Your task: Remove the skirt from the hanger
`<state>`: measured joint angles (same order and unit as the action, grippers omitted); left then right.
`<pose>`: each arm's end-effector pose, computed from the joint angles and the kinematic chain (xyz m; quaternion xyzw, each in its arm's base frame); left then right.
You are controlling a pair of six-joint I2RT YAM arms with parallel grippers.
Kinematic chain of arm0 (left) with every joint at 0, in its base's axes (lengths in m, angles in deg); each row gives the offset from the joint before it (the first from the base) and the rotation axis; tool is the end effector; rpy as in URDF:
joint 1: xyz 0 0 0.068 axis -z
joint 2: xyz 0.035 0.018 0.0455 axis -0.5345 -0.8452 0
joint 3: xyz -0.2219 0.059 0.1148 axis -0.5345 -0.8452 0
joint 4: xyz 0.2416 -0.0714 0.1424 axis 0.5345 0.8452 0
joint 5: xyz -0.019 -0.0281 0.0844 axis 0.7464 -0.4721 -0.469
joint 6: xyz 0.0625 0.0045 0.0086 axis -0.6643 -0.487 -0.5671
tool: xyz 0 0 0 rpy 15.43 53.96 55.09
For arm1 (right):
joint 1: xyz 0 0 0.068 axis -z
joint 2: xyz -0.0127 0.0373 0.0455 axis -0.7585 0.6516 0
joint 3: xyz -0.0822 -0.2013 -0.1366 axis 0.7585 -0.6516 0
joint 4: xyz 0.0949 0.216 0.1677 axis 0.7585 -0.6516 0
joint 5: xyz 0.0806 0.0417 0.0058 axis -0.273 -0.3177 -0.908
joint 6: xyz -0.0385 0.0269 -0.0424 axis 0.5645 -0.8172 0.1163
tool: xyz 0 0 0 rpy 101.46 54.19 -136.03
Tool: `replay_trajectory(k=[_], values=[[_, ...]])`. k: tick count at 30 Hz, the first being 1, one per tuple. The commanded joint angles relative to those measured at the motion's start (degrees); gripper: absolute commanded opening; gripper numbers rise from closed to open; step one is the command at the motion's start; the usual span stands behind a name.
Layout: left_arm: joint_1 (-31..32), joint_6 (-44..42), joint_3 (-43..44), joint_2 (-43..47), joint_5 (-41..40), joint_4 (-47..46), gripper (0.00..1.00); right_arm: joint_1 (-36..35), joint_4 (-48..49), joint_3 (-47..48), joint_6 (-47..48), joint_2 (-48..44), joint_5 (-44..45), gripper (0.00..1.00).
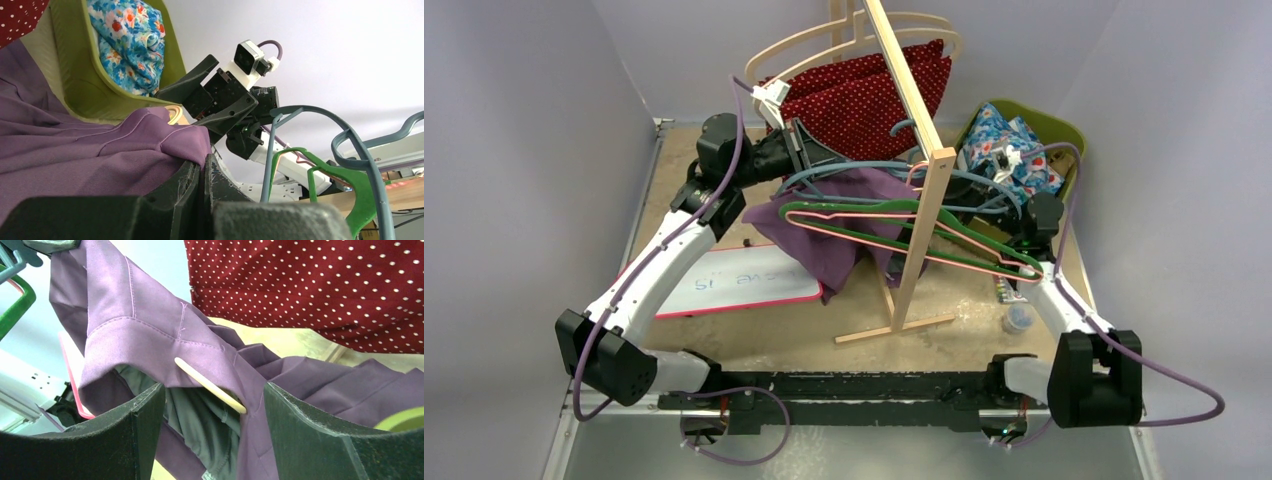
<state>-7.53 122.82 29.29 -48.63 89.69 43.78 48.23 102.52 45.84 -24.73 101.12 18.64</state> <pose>0.3035 -0.1742 0.4058 0.0444 0.7108 -0.6130 0.3420 0.2853 0.0454 0.2912 -0.2196 0.5855 0.4791 0.6160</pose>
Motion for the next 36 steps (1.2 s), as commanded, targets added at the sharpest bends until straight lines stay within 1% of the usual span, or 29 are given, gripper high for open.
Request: replay_trajectory(k=[1,3,4,6,9,10,13,14,15,17,20,23,25,27,29,30,33,34,36], values=[[0.12,1.25,0.43,1.17,0.74,-7.59,0.0,-2.66,8.71,3.75,-1.53,2.54,0.92,0.73],[0.03,1.26,0.5,1.18,0.4,-7.42,0.0,-3.67,8.71,4.64,-1.01,4.52,1.83,0.72],[0.07,1.78,0.45,1.02,0.36,-7.72,0.0,-3.92,8.98,4.99,-1.11,5.27,2.27,0.7],[0.13,2.52,0.41,1.02,0.58,-8.31,0.0,-4.24,10.05,4.92,-1.62,6.05,3.48,0.62],[0.09,0.78,0.76,1.46,0.73,-7.16,0.0,-4.26,8.81,4.09,-0.58,4.85,8.73,0.45],[0.08,0.09,1.03,1.73,0.1,-6.09,0.0,-4.26,7.18,4.05,0.09,4.1,10.71,0.37],[0.01,-2.59,1.75,3.58,-4.11,-3.01,0.0,-4.23,-3.75,4.97,3.71,0.95,15.56,0.12],[0.02,-3.57,2.02,4.55,-5.2,-2.48,0.0,-4.21,-7.48,5.39,4.91,-0.08,17.1,0.06],[-0.02,-5.35,2.59,5.7,-6.55,-1.31,0.0,-4.25,-10.85,5.59,6.48,-1.1,19.22,0.03],[-0.01,-9.29,4.13,7.61,-11.31,2.84,0.0,-4.25,-17.25,5.65,9.13,-3.41,24.13,0.0],[-0.05,-12.56,5.19,10.25,-19.23,7.22,0.0,-4.17,-27.11,6.55,12.27,-6.05,29.48,0.0],[-0.16,-15.47,6.49,11.47,-24.56,11.05,0.0,-4.17,-32.66,6.77,16.26,-8.38,29.78,0.0],[-0.12,-17.35,7.39,11.62,-28.4,13.71,0.0,-4.17,-32.16,5.36,18.95,-10.05,24.33,0.0],[-0.14,-18.66,8.24,11.06,-31.53,16.17,0.0,-4.17,-29.86,4.51,21.49,-11.15,16.93,0.0],[-0.17,-20.14,9.29,10.26,-33.46,17.83,0.0,-4.15,-31.31,4.37,22.48,-11.75,11.69,0.0],[-0.15,-20.72,9.46,10.08,-34.96,18.36,0.0,-4.17,-30.52,3.47,21.43,-12.4,9.88,0.0],[-0.73,-20.0,8.08,10.81,-42.23,18.78,0.0,-4.15,-25.5,-0.7,20.55,-15.9,9.16,0.0],[-1.49,-19.17,7.78,10.73,-43.03,18.41,0.0,-4.17,-23.27,-1.83,20.52,-16.35,7.46,0.0],[-3.16,-17.42,8.81,9.11,-37.76,17.44,0.0,-4.17,-23.97,-1.87,22.31,-15.74,5.54,0.0]])
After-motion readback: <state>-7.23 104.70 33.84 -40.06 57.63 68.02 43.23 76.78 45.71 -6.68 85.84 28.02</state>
